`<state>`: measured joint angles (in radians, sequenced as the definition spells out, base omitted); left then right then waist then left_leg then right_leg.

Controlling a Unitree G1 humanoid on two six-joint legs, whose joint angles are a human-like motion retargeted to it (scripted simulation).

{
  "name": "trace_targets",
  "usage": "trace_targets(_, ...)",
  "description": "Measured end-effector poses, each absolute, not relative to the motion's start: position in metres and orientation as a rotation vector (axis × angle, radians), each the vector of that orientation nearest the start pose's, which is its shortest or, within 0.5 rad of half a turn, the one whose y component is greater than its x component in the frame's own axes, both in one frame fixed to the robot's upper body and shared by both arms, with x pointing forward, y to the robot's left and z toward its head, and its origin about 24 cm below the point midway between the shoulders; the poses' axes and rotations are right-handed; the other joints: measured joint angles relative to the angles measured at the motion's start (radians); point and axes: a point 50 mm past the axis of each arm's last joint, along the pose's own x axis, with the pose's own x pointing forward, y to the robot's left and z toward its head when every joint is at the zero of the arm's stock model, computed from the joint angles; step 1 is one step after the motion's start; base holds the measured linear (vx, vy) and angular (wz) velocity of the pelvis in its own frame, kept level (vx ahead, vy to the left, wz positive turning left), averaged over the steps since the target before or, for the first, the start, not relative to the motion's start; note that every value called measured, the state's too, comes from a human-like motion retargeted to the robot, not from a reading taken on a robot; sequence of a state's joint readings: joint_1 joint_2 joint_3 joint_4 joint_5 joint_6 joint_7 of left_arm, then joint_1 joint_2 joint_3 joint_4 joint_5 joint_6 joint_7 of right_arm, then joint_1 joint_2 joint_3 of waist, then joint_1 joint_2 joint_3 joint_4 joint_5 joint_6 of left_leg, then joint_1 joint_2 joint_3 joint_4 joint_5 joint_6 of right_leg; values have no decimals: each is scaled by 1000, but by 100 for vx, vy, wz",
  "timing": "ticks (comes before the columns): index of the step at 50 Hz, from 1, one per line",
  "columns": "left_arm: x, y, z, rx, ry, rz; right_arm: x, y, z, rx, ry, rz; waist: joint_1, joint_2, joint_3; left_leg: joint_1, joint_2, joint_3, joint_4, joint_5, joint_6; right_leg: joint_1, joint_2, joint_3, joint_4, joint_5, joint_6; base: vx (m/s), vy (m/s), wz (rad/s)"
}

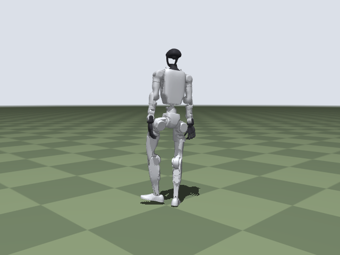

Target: In place motions

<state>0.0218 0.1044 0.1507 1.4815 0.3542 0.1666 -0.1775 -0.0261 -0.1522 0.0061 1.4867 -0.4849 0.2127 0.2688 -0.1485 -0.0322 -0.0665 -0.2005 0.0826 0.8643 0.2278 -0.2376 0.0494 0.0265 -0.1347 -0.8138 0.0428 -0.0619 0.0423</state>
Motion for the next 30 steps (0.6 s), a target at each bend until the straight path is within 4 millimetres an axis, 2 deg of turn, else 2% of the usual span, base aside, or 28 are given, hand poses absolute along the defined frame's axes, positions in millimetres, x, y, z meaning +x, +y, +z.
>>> trace_targets(2,-6,193,-179,76,1723,-128,16,-211,-175,-334,1743,377,13,-2,-5,1,11,-42,41,106,-6,12,-2,-53,5,-10,13,-22,-2,183)
trace_targets(3,-11,193,-178,55,1737,-107,16,-212,-175,-335,1743,370,28,2,-5,8,6,-81,32,158,-34,18,5,-65,7,-15,15,-20,2,120)
trace_targets(6,-26,191,-177,-14,1778,-53,21,-215,-174,-346,1731,349,76,-2,-2,35,-52,-189,-47,139,-36,36,4,-91,12,-22,24,-21,7,59)
trace_targets(7,-31,189,-177,-39,1792,-36,24,-216,-174,-350,1722,344,92,-4,-1,39,-79,-229,-80,132,-23,43,2,-94,13,-23,28,-16,9,27)
trace_targets(8,-39,186,-176,-71,1811,-16,28,-216,-174,-355,1707,341,109,-9,-3,40,-116,-250,-118,123,17,48,-4,-99,13,-22,33,-19,11,29)
trace_targets(10,-50,182,-175,-117,1838,9,34,-215,-174,-359,1681,340,124,-8,-11,51,-136,-235,-163,135,35,52,-7,-110,14,-22,41,-20,13,33)
trace_targets(13,-64,173,-173,-186,1876,33,51,-207,-174,-326,1608,331,130,-4,-18,52,-161,-265,-197,142,43,58,-10,-133,12,-18,54,-21,11,43)
trace_targets(16,-70,167,-173,-223,1885,30,65,-197,-174,-260,1541,321,109,-9,-19,54,-180,-301,-189,119,44,73,-21,-180,9,-13,66,-24,13,74)
trace_targets(20,-70,161,-173,-268,1874,26,78,-184,-173,-200,1478,335,80,-13,-26,56,-205,-382,-170,76,42,95,-39,-242,13,-7,79,-21,12,60)
trace_targets(24,-59,158,-176,-280,1836,39,85,-176,-172,-230,1435,382,192,-7,-7,57,-186,-323,-169,47,51,97,-63,-162,70,-8,54,-21,14,-129)
trace_targets(26,-50,161,-177,-252,1815,30,85,-175,-172,-262,1426,399,256,17,5,60,-166,-282,-180,45,64,82,-67,-90,135,4,7,-16,7,-117)
trace_targets(27,-45,164,-178,-227,1802,17,84,-176,-173,-280,1425,402,244,37,3,60,-152,-305,-176,39,63,77,-73,-89,181,12,-22,-17,3,155)
trace_targets(28,-38,167,-178,-198,1789,-3,82,-178,-173,-291,1429,397,158,61,-10,55,-137,-401,-154,24,43,80,-86,-160,231,16,-46,-20,6,245)
trace_targets(30,-29,171,-179,-158,1771,-27,76,-180,-174,-312,1446,398,139,102,-12,55,-115,-429,-161,28,53,53,-93,-120,324,18,-105,-18,5,154)
